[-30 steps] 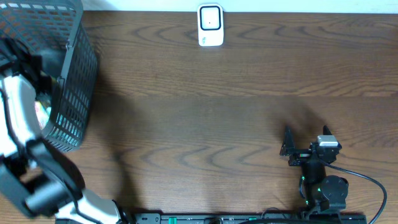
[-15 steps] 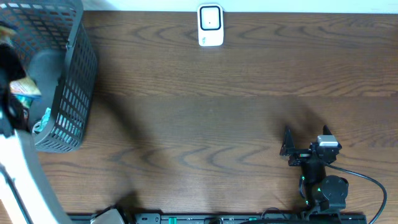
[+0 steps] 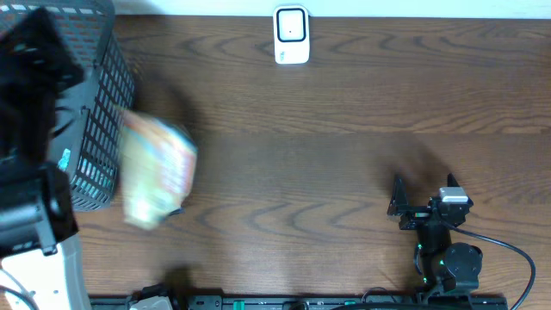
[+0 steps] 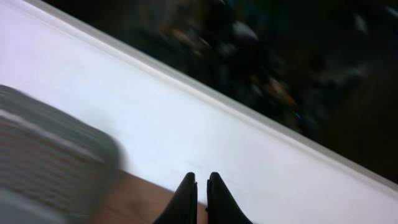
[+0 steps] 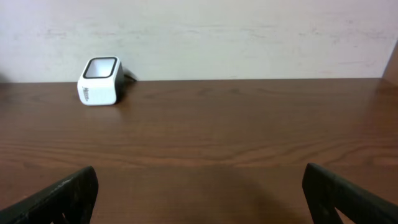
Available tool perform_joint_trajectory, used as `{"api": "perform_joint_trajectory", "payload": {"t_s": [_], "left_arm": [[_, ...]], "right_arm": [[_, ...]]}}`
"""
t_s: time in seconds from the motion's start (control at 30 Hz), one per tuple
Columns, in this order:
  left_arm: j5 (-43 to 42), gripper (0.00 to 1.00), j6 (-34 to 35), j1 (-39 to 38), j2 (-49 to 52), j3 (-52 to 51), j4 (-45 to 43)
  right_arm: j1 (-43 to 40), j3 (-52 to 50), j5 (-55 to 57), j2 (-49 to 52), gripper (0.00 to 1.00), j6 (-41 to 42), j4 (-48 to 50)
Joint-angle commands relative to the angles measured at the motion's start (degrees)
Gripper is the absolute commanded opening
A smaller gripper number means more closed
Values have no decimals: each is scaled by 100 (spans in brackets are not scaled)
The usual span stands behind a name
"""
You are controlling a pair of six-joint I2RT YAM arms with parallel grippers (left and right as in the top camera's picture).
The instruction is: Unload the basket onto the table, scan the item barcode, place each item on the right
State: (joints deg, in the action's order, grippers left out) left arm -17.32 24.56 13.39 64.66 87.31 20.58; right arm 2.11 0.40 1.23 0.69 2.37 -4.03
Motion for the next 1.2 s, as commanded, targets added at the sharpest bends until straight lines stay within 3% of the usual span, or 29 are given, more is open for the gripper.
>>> {"api": "perform_joint_trajectory", "payload": {"t_s": [0.0,0.17,0.3,0.33,0.37,0.53,0.83,1.03,1.17], "left_arm": [[-302,7,254,-785,208,76,59],[-302,7,214,-1687,654,76,791],[-299,8,-245,-2070,1036,76,1836],[-302,13,-378,-2124,1119,76,2098],[-299,35,-562,-2199,1268,76,2573],[-302,71,-1156,-2380,1777,68,3783],[-48,81,-3154,-2575,2476,68,5335],[1390,84,-3211,-2575,2527,68,5617],[1611,84,-3381,-2575,2527,39,5716]], "right_arm": [[24,-9,-9,-31,99,55,-22],[24,-11,-9,-31,99,55,-22],[24,-9,-9,-31,99,57,-22],[24,-9,-9,-31,99,57,-22],[24,-9,-9,-31,99,57,-22],[24,-9,-9,-31,99,57,-22],[24,-9,-9,-31,99,57,-22],[24,-9,-9,-31,99,57,-22],[24,-9,-9,-31,99,57,-22]]}}
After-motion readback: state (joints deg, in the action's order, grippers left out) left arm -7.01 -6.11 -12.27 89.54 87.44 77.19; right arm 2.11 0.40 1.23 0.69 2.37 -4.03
